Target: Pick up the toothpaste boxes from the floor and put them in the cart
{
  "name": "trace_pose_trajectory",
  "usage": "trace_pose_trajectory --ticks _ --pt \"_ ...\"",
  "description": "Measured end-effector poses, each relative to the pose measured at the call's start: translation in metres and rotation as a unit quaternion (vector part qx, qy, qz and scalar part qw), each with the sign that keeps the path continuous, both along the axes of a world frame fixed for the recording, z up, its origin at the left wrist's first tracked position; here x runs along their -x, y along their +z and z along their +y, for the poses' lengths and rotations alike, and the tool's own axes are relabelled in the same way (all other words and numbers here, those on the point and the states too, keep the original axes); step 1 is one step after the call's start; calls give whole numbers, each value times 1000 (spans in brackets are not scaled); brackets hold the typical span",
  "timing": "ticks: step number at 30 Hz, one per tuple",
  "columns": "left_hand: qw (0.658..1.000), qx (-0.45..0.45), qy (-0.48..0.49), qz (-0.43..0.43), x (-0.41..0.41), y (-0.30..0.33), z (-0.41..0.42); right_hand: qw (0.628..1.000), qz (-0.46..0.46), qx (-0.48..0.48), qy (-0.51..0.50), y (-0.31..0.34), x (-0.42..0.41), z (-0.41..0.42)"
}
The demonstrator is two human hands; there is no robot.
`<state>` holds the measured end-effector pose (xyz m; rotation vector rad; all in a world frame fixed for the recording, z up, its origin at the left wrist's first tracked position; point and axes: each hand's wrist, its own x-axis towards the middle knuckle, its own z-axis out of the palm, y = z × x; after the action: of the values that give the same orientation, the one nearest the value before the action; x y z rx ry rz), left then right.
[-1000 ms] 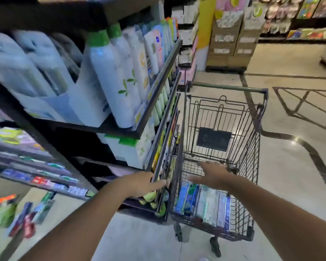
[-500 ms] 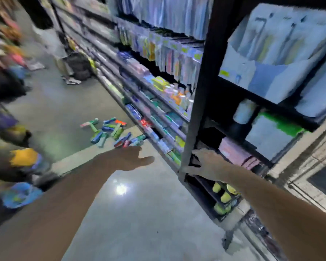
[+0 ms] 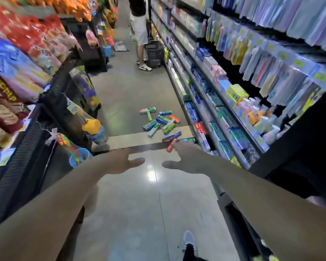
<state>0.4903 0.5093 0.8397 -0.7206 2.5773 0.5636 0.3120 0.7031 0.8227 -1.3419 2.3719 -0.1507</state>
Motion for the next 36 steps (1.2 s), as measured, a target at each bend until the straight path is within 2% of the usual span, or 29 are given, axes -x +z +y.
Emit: trace_pose_trajectory --ticks 6,15,24,31,36 --pt "998 12 59 -26 62 -12 -53 999 -20 -9 31 8 83 -45" --pt "993 -40 108 -19 120 0 -89 997 -10 -49 51 4 168 -126" --pt "991 -38 130 -3 132 -30 -252 996 -20 -41 78 -16 186 -275" --pt "990 -54 126 -21 151 -17 -381 999 -16 -37 27 -17 200 -390" --pt "993 -24 105 -52 187 -17 -451 999 -12 -34 15 -26 221 -450"
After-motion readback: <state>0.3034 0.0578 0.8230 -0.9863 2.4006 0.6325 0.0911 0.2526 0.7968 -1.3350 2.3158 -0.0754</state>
